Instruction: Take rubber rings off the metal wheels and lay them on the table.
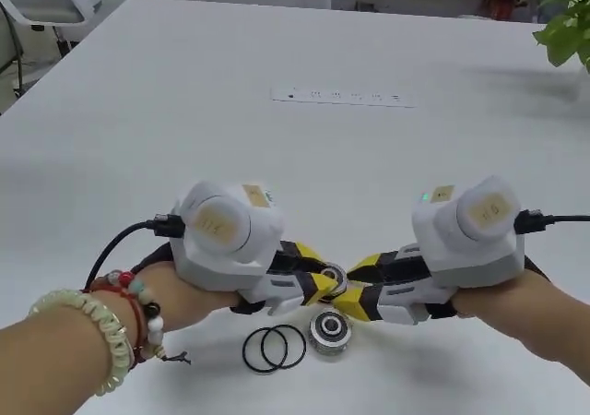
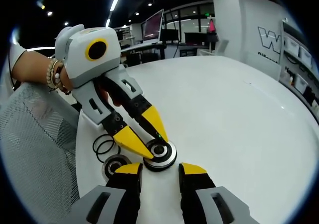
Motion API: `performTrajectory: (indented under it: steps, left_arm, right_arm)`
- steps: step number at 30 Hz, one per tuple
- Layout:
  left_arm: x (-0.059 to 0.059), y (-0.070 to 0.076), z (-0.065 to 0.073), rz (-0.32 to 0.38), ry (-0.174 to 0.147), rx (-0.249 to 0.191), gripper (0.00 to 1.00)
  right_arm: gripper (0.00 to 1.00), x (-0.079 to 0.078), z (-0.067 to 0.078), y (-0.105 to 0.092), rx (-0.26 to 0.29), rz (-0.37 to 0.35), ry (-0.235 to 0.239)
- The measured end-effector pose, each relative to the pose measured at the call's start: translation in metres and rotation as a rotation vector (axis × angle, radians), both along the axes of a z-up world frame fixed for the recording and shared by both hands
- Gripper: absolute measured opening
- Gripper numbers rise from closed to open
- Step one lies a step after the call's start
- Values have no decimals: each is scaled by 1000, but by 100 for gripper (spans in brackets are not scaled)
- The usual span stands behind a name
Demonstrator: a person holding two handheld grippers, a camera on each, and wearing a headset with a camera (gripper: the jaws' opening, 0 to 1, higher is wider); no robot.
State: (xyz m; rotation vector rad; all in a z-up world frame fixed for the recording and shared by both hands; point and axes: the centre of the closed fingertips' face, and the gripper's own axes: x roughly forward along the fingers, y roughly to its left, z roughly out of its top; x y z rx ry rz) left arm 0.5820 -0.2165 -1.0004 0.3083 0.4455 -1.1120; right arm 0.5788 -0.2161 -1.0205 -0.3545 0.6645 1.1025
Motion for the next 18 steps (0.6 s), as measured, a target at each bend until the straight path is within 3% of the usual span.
performTrajectory:
  steps: [4, 7, 18]
  left_arm:
    - [0, 0, 0, -1, -1, 1, 14]
    - [-1, -1, 0, -2, 0, 0, 14]
    - [-2, -3, 0, -10, -4, 0, 14]
  right_arm:
    - [27, -1, 2, 6, 46, 3, -2]
    - [26, -2, 1, 8, 52, 13, -8]
    - [23, -5, 2, 5, 24, 50, -19]
